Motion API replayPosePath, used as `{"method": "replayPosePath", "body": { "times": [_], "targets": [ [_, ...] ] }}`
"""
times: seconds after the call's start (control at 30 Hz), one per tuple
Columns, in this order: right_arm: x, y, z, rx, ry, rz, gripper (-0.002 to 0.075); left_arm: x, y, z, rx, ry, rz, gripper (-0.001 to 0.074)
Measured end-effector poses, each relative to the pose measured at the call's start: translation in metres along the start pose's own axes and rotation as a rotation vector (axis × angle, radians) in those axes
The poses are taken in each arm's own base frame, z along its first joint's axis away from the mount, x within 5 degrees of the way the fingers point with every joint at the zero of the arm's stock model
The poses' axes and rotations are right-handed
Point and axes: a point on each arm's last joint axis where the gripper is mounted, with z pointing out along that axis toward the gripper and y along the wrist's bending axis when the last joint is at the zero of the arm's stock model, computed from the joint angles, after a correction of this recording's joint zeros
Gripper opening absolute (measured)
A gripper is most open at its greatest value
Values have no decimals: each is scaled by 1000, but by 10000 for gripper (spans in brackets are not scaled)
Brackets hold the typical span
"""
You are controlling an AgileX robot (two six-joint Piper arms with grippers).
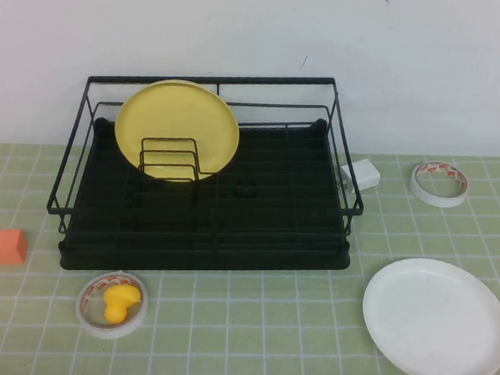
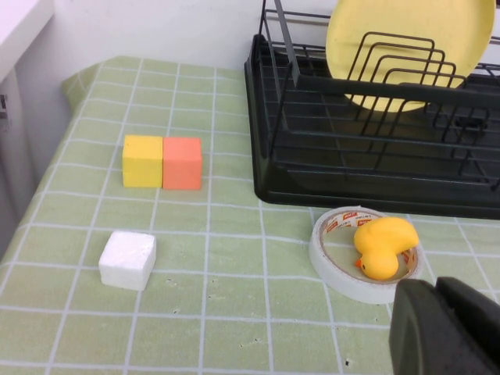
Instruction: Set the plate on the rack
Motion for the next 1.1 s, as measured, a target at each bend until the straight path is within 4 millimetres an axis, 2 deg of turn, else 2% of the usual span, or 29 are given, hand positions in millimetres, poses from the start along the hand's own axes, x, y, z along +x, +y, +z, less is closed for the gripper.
{"method": "replayPosePath", "body": {
  "times": [0.2, 0.33, 0.47, 0.7, 0.83, 0.93, 1.03, 1.1],
  "targets": [
    [-11, -2, 0, 29, -148, 0, -2, -7, -1, 0, 11, -88, 0, -2],
    [-32, -6, -6, 76, -392, 0, -2, -31, -4, -5, 47, -364, 0, -2],
    [-47, -9, -14, 111, -578, 0, -2, -56, -7, -20, 88, -679, 0, -2],
    [-65, -13, -30, 140, -845, 59, -2, -77, -10, -46, 130, -1050, 11, -2],
    [-72, -15, -39, 136, -973, 117, -2, -79, -8, -49, 127, -1089, -20, -2],
    [-73, -16, -42, 140, -1006, 127, -2, -79, -4, -48, 147, -1081, -147, -2],
    [-80, -16, -43, 131, -946, 120, -2, -81, -2, -44, 164, -992, -271, -2],
    [-92, -16, -47, 129, -878, 88, -2, -89, -6, -44, 144, -879, -238, -2]
  ]
}}
